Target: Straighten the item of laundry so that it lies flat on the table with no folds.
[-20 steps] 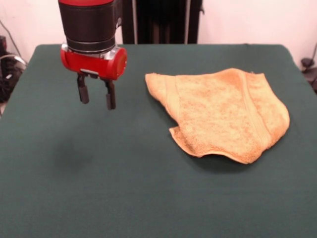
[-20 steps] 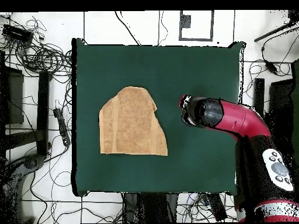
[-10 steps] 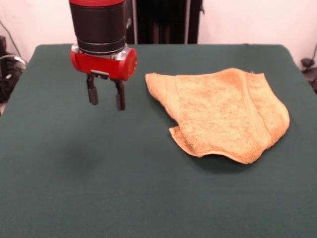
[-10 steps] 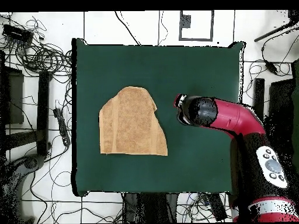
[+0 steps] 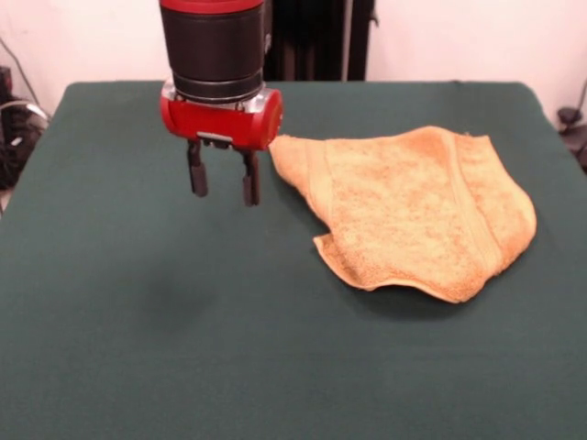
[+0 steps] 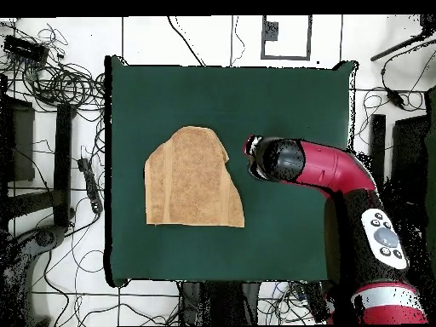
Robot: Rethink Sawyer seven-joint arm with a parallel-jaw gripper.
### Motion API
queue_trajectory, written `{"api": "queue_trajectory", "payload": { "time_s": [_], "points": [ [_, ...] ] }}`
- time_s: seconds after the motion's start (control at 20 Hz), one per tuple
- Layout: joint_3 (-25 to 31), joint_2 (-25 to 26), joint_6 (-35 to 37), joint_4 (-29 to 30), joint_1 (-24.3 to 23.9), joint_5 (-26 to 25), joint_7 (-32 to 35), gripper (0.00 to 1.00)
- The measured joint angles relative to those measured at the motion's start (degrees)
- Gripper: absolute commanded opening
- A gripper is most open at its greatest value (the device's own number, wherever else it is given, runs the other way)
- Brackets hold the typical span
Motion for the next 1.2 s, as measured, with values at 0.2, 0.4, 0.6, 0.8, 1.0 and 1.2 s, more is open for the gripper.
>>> {"api": "queue_trajectory", "payload": {
  "time_s": [0.2, 0.4, 0.6, 0.8, 1.0, 1.2],
  "points": [
    [-0.01, 0.01, 0.0, 0.19, 0.01, 0.09, 0.0, 1.0],
    [-0.03, 0.01, 0.0, 0.37, 0.09, 0.09, 0.0, 1.0],
    [-0.14, 0.0, -0.04, 0.57, 0.72, 0.08, 0.0, 1.0],
    [-0.19, -0.01, -0.8, 1.03, 1.69, 0.08, 0.0, 1.0],
    [-0.19, 0.01, -2.4, 2.14, 2.64, 0.09, 0.0, 1.0],
    [-0.18, 0.14, -4.22, 3.48, 3.25, 0.09, 0.0, 1.0]
  ]
}}
